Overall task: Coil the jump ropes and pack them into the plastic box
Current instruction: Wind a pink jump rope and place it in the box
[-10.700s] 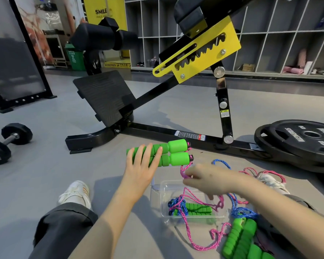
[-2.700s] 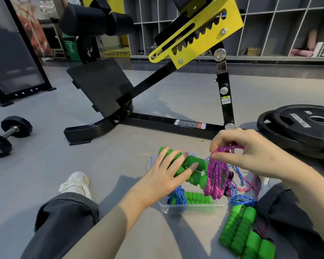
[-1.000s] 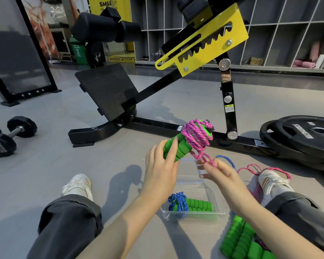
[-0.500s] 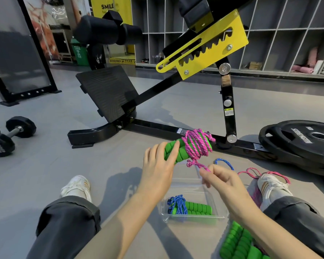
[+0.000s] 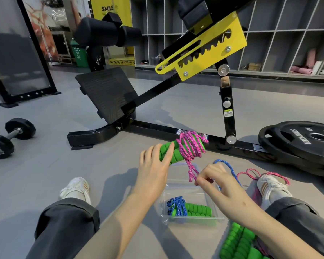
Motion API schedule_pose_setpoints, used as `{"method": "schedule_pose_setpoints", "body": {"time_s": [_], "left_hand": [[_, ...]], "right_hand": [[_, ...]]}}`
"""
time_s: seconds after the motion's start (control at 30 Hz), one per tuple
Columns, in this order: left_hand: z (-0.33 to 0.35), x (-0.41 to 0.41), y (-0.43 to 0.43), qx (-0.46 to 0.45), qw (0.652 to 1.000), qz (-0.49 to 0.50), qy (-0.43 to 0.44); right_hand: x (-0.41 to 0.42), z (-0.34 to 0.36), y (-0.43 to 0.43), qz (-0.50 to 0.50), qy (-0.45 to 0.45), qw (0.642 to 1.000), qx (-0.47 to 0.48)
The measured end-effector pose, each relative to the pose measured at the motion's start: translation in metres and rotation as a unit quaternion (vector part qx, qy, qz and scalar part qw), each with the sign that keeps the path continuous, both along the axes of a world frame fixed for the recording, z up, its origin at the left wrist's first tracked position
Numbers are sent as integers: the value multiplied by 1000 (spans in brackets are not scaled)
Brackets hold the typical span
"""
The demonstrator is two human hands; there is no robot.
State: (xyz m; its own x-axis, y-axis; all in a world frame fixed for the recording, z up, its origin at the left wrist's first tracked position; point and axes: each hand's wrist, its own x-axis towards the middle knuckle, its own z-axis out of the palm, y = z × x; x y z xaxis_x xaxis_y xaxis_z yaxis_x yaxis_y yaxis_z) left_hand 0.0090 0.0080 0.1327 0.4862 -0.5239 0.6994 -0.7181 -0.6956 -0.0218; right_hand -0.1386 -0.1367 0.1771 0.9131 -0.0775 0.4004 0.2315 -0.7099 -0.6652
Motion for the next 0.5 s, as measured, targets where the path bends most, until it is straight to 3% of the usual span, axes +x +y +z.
{"method": "schedule_pose_setpoints", "body": {"time_s": [0.3, 0.5], "left_hand": [[-1, 2, 1, -6, 1000, -11, -9], [4, 2, 3, 26, 994, 1, -107]], "right_hand": [[-11, 12, 7, 52, -46, 997, -30], [-10, 16, 4, 47, -56, 997, -34]]}}
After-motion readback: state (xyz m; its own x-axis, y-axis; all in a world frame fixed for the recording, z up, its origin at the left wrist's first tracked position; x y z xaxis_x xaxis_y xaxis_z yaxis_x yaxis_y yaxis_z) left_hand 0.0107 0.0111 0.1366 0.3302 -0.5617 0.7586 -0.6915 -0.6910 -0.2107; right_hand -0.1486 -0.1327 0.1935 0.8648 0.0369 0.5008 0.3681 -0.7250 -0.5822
